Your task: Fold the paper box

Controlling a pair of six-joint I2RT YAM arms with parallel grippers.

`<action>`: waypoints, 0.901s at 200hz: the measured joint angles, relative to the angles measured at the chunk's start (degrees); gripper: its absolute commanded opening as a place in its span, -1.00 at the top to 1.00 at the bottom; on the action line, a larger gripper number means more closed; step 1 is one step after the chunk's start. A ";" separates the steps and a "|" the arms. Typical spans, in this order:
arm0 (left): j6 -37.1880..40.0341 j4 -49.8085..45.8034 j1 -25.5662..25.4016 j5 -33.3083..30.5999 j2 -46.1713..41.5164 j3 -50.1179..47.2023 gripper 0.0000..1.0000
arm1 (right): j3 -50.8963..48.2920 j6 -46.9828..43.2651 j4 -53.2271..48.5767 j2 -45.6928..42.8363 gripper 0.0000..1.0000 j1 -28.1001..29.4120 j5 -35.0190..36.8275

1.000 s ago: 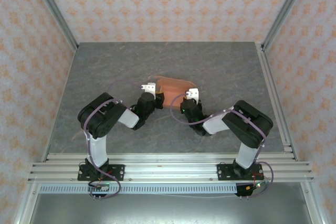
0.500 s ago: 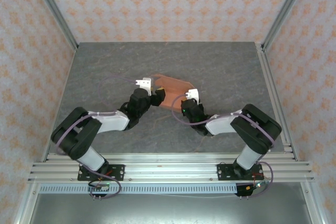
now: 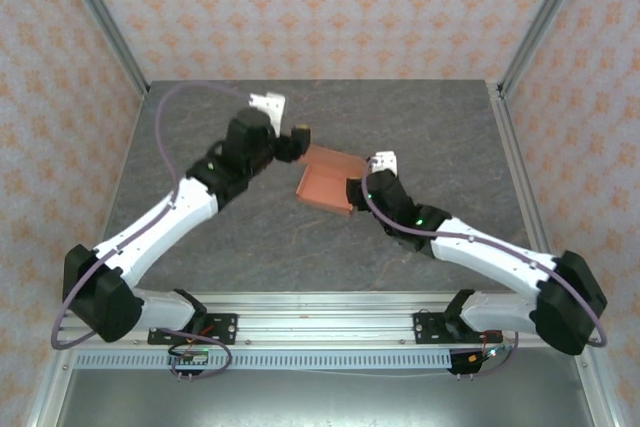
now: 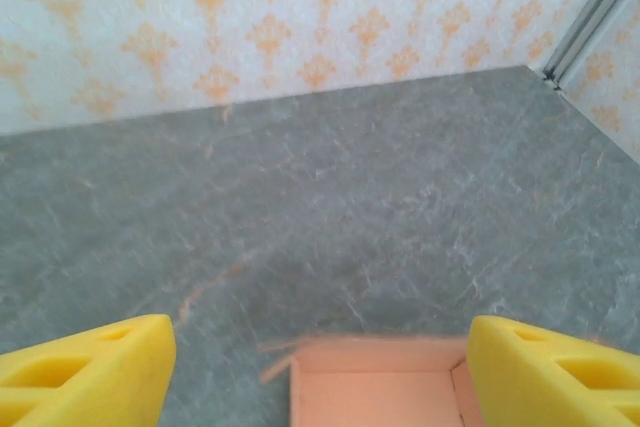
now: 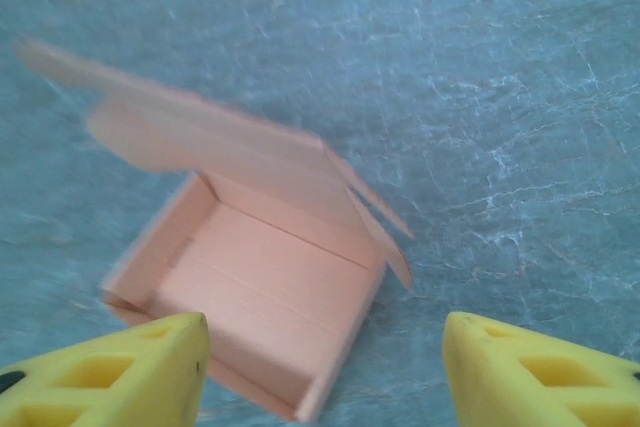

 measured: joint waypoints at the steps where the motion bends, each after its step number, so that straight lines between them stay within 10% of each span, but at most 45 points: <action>1: 0.13 -0.37 0.22 0.28 0.17 0.52 -0.52 | 0.52 0.31 -0.68 -0.22 -0.29 -0.02 -0.07; 77: 5.16 -27.26 9.05 14.84 23.30 33.07 -0.99 | 20.70 9.09 -18.58 5.70 -0.78 -13.03 -13.88; 180: -4.15 -33.62 11.91 13.88 38.62 38.16 0.24 | 23.32 18.75 -17.88 17.31 -0.84 -22.14 -35.95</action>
